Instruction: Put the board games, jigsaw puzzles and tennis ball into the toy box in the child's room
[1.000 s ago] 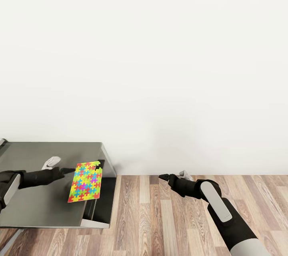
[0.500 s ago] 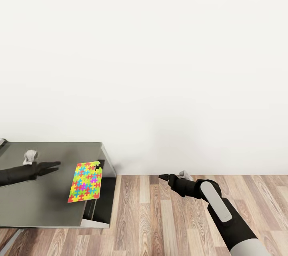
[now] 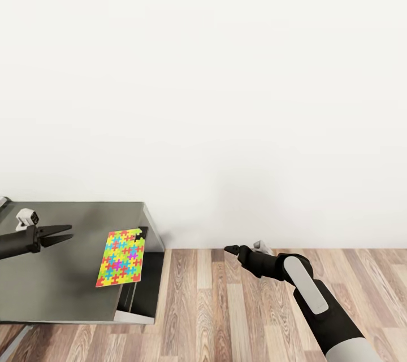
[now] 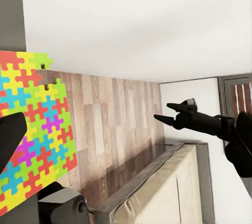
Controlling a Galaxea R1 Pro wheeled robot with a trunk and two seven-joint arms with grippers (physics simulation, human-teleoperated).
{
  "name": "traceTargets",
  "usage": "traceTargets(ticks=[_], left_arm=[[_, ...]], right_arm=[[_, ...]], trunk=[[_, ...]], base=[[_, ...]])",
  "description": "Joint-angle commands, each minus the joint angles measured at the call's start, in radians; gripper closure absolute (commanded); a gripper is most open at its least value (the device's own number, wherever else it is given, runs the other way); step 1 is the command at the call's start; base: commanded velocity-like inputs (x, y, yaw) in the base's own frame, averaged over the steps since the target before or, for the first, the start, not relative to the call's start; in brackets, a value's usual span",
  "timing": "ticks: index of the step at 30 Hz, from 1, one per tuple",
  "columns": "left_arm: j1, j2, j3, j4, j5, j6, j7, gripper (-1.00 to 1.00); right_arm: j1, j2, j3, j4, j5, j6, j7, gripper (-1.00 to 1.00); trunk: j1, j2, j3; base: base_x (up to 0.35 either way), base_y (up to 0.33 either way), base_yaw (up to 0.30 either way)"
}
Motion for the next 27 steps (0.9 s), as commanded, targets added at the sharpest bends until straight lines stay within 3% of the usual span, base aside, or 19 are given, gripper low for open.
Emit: traceTargets(ticks=[1, 27], left_arm=[[0.000, 0.000, 0.000, 0.000, 0.000, 0.012, -0.004, -1.00], [0.000, -0.009, 0.000, 0.007, -0.001, 0.015, -0.004, -1.00]], right_arm=[[0.000, -0.001, 0.001, -0.001, -0.010, 0.000, -0.010, -1.00], [0.000, -0.001, -0.001, -0.002, -0.011, 0.000, -0.010, -1.00]], trunk=[[0.001, -0.002, 0.000], [0.001, -0.002, 0.042]], base=[[0.000, 0.000, 0.000], [0.000, 0.000, 0.000]])
